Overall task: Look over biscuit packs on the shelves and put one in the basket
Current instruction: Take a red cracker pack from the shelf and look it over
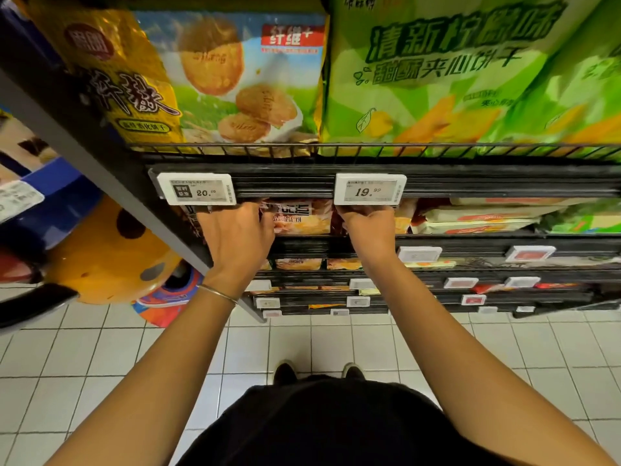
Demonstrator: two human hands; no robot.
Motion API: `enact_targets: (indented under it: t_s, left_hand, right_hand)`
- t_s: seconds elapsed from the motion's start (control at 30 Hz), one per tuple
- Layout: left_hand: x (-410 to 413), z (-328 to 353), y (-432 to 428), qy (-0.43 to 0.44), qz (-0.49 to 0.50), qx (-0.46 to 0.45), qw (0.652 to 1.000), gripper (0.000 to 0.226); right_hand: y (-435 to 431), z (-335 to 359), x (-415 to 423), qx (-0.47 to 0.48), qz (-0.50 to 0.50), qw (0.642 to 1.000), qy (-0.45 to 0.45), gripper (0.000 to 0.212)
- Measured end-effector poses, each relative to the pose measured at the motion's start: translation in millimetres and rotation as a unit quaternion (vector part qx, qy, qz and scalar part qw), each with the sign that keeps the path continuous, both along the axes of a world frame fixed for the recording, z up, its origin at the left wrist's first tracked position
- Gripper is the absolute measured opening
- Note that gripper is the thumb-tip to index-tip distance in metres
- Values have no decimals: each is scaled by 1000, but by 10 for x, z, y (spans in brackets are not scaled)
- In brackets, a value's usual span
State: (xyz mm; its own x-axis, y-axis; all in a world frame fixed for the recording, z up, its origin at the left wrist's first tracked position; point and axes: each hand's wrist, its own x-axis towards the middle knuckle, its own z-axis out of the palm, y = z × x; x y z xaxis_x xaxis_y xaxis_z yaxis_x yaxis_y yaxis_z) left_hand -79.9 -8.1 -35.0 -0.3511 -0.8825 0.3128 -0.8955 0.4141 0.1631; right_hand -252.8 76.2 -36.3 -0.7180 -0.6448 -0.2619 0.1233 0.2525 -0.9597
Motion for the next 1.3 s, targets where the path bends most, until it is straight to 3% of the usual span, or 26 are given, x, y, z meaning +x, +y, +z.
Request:
enact_targets:
  t_s: [0.37,0.47,0.57,0.67,0.77,0.87,0.97,1.17,1.3]
  left_hand:
    - [12,-210,48,14,36,-27,999,27]
    - [-18,-227,103,56,25,-42,997,25]
    - [-85,-247,264,96,30,-58,993,23]
    - [-255,-286,534,139,10,-50,989,39]
    - [-457,-323,773,201,-96,13,975,48]
    - [-643,-312,884,265,-183,170,931,45]
    - [-804,-284,910,291,-157,245,911,48]
    - [-928,-232,909,344,-69,301,887,60]
    - [-961,-193,917,316,-59,282,904,70]
  right_hand:
    - [42,-42,-79,7,54,998,22,49]
    - [173,-28,-165,17,15,995,97,40]
    - [289,-51,-288,43,-65,989,124,15]
    - [416,-58,-406,44,-96,974,201,22]
    - [490,6,-459,70,-64,955,281,27]
    - [450,82,-573,166,14,929,332,30]
    - [455,132,-641,206,74,913,343,43]
    - [718,4,-562,116,49,877,463,17]
    - [838,-87,-531,112,32,858,500,34]
